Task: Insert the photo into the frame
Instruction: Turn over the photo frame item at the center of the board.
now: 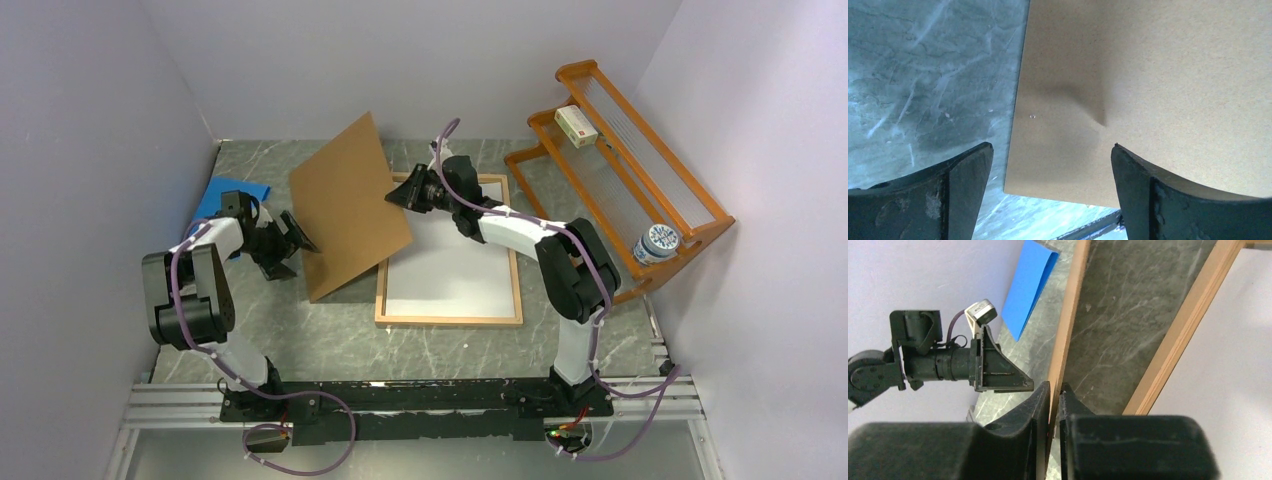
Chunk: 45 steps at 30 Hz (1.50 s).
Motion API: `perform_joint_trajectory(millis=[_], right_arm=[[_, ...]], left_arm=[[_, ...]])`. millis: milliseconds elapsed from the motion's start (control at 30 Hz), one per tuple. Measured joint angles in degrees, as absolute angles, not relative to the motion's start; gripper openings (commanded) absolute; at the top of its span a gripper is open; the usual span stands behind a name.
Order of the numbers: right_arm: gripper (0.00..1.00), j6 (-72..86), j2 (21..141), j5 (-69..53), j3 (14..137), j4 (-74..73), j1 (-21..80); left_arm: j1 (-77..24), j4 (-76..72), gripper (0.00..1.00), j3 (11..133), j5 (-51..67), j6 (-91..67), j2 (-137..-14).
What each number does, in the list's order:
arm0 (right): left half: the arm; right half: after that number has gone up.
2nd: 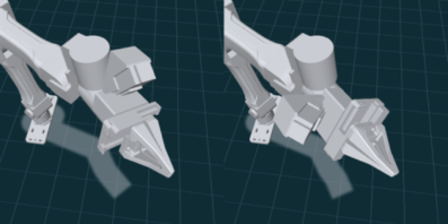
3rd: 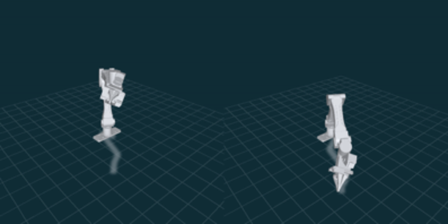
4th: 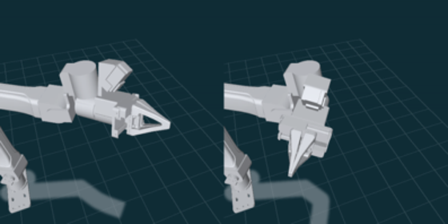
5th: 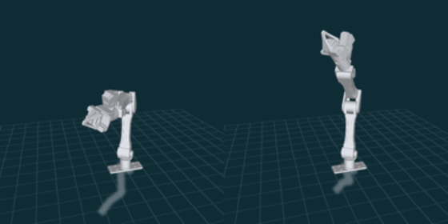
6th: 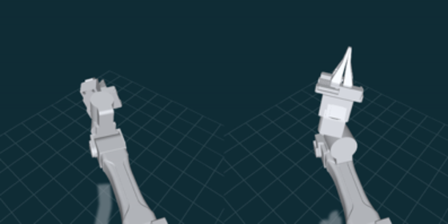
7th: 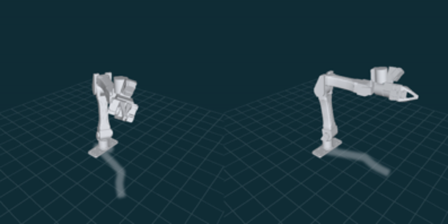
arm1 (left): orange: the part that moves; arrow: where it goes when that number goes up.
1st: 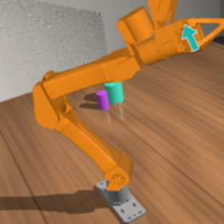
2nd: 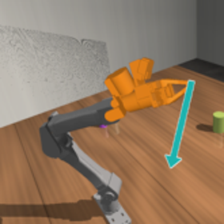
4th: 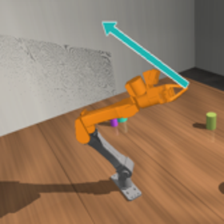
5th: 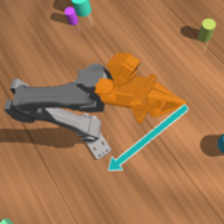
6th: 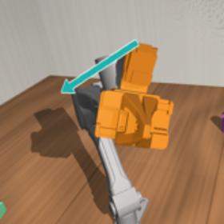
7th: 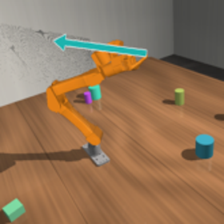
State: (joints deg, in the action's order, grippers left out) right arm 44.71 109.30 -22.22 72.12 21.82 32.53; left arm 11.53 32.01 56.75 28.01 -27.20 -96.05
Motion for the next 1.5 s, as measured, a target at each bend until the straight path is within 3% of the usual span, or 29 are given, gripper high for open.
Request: perform_joint_trajectory(millis=[167, 467, 833, 1000, 1267, 1300, 1367, 1500], right_arm=[[0.00, 48.23, 109.25, -22.98, 72.29, 20.05, 31.79], [0.00, 52.23, 105.19, -27.44, 71.48, 15.90, 28.77], [0.00, 56.45, 98.96, -30.44, 67.94, 14.59, 26.30], [0.00, 60.29, 96.90, -33.54, 64.71, 15.05, 24.97], [0.00, 63.07, 92.73, -37.98, 63.18, 16.80, 20.47], [0.02, 63.00, 92.29, -38.15, 62.94, 16.69, 20.01], [0.15, 62.70, 91.77, -38.24, 62.63, 16.08, 19.31], [0.55, 60.60, 90.78, -38.15, 61.95, 13.63, 19.16]], left_arm=[[11.53, 26.59, 0.94, 52.69, 28.03, -29.98, -92.82], [11.57, 8.69, 0.94, 44.40, 31.75, -36.58, -91.79], [11.53, -8.27, 0.77, 39.77, 43.59, -42.19, -93.47], [11.55, -12.23, 0.56, 39.72, 48.95, -46.96, -90.76], [12.93, -5.39, 0.09, 43.57, 54.22, -49.23, -79.31], [13.10, -3.31, 0.04, 45.15, 54.78, -49.23, -78.00], [13.43, 0.58, 0.03, 48.69, 56.18, -49.21, -75.66], [13.34, 8.12, 0.03, 55.86, 58.02, -48.25, -72.01]])
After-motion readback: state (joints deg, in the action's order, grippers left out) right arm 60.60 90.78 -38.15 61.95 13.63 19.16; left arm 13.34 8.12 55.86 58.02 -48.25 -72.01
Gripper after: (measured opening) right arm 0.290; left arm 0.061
